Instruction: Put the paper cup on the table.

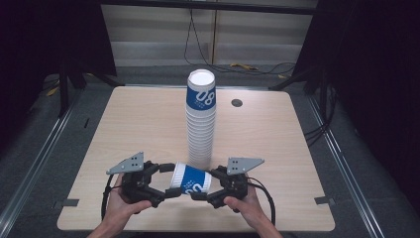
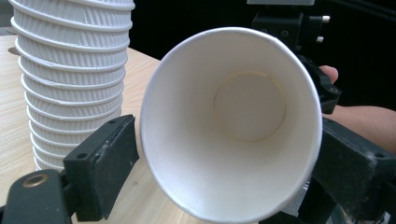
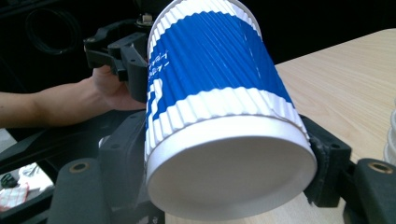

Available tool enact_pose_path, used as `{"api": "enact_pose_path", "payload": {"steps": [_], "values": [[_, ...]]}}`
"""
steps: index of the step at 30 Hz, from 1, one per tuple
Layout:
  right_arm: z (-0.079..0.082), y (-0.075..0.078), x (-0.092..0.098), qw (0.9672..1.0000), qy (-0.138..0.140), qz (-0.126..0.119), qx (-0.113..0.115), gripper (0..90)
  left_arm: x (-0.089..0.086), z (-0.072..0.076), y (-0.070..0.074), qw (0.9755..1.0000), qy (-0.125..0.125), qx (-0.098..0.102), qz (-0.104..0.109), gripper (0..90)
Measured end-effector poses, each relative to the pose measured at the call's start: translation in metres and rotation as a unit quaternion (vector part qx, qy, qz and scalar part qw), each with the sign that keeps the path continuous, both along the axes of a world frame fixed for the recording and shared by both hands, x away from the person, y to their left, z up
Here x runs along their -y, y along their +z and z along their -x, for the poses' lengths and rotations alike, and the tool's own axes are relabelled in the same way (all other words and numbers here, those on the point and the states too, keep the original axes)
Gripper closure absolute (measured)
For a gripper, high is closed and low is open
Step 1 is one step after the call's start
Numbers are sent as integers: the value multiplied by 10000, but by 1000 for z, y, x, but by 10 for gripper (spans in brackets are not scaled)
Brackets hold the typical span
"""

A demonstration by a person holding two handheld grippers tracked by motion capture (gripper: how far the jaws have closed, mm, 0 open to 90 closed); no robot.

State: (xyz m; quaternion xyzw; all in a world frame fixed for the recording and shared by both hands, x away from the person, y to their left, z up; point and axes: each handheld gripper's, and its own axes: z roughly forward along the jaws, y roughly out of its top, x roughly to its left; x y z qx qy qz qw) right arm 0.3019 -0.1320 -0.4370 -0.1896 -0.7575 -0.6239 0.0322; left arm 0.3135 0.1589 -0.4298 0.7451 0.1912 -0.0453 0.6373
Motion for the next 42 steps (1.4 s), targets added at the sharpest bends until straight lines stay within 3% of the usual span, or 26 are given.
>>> {"api": "enact_pose_path", "payload": {"steps": [2,6,18,25,32,35,39,42], "values": [[1,0,-1,10000,9,-48,31,283,2,-1,1,9999,-69,-107,96,124],[4,-3,0,9998,-78,-186,83,283,7,-2,3,9998,-42,-113,184,119],[7,-4,-5,9989,-127,-232,375,283,7,-1,3,9997,-55,-117,225,106],[7,-6,-7,9987,-137,-270,413,283,9,-1,2,9996,-71,-158,201,104],[5,-7,-6,9993,-118,-244,242,276,10,-4,2,9997,-84,-203,119,113],[2,-8,-6,9999,-75,-117,-29,259,10,-6,1,9997,-98,-199,69,123],[-2,-12,-7,9998,-78,108,-148,213,11,-7,0,9997,-146,-196,51,160],[-4,-13,-8,9997,-45,122,-199,203,10,-7,0,9996,-162,-209,63,170]]}}
